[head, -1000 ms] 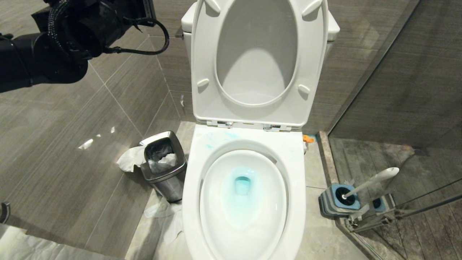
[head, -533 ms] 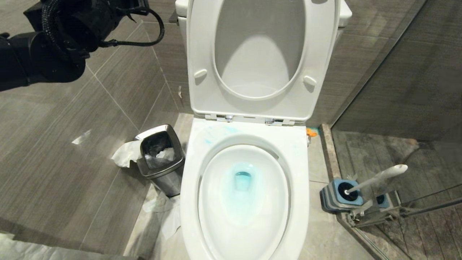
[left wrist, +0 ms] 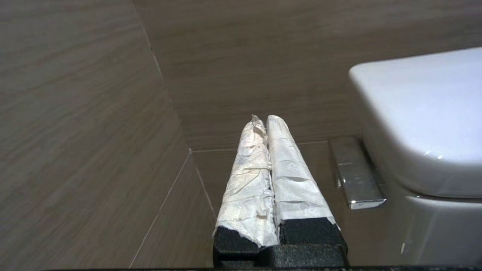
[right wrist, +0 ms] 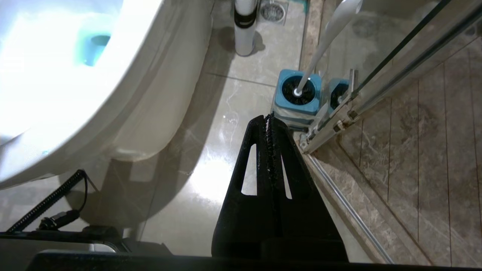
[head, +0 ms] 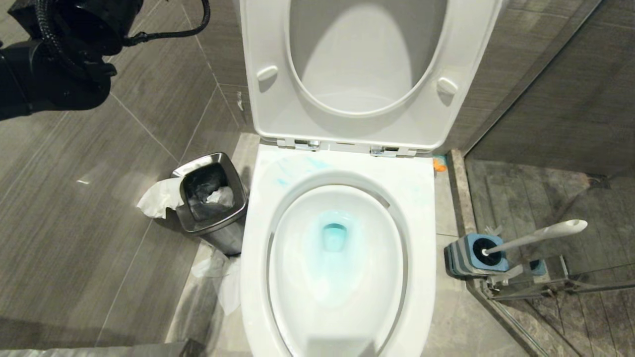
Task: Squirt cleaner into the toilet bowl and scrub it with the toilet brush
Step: Flush the toilet
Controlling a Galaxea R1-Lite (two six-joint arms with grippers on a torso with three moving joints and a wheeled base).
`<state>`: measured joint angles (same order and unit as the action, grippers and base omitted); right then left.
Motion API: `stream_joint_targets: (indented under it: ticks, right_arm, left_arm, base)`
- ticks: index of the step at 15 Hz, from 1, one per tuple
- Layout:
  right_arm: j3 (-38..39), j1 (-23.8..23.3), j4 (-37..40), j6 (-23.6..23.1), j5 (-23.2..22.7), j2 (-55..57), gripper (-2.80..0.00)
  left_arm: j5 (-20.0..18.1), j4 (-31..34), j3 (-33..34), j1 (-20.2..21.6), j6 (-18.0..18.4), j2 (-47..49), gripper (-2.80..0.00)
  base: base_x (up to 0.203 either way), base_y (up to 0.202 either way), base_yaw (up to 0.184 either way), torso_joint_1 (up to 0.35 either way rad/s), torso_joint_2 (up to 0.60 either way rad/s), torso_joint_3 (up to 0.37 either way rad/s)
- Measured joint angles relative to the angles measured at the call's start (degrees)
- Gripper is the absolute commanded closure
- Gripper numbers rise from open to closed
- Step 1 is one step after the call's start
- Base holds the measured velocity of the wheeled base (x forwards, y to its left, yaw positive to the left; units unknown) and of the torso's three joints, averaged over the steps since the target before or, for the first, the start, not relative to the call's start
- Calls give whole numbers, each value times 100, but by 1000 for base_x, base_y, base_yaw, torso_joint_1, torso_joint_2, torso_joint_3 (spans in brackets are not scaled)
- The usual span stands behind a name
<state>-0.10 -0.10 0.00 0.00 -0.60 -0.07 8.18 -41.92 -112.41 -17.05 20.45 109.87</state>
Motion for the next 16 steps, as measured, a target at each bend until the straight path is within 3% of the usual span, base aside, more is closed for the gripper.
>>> stream_joint_targets:
  ticks: [5,16]
  right_arm:
    - [0,0,0,0,0,0,0]
    - [0,0,0,0,2,0,0]
  left_arm:
    - [0,-5,0,-26,36,-117,0]
    - [122,224,0,-562,69,-231,0]
  base:
    - [0,0,0,1,2,-173]
    - [0,0,0,1,1,-8]
